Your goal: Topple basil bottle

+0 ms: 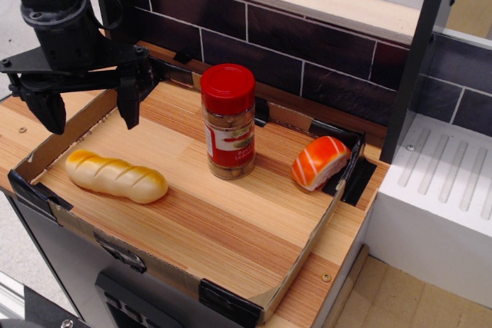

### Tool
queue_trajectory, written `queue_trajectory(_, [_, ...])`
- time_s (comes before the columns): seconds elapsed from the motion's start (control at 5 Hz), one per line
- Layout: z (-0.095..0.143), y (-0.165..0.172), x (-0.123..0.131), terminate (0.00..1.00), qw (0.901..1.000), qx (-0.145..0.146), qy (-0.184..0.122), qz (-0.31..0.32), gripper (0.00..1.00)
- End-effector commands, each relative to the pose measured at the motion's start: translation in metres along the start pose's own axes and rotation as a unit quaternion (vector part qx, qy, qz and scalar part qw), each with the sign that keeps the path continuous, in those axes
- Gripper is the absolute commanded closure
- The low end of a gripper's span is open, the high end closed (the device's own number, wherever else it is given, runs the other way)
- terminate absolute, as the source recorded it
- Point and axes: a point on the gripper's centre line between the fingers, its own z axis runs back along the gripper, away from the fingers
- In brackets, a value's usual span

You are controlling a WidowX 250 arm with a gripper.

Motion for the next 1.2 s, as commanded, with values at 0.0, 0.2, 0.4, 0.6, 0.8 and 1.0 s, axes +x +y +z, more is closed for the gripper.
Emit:
queue_trajectory(0.0, [0.0, 0.0, 0.0, 0.0, 1.0, 0.0, 0.0, 0.0, 0.0])
queue_trajectory(0.2, [0.011, -0.016, -0.005, 0.0, 0.9999, -0.013, 0.009, 0.002, 0.0])
queue_trajectory(0.4, [0.021, -0.036, -0.01, 0.0, 0.9991, -0.032, 0.026, 0.006, 0.0])
queue_trajectory(0.6, [0.026, -0.056, -0.015, 0.0, 0.9984, -0.042, 0.04, -0.001, 0.0])
queue_trajectory(0.8, [0.028, -0.08, -0.02, 0.0, 0.998, -0.049, 0.04, -0.006, 0.0])
queue_trajectory(1.0, [0.028, -0.097, -0.019, 0.0, 0.998, -0.053, 0.035, 0.007, 0.0])
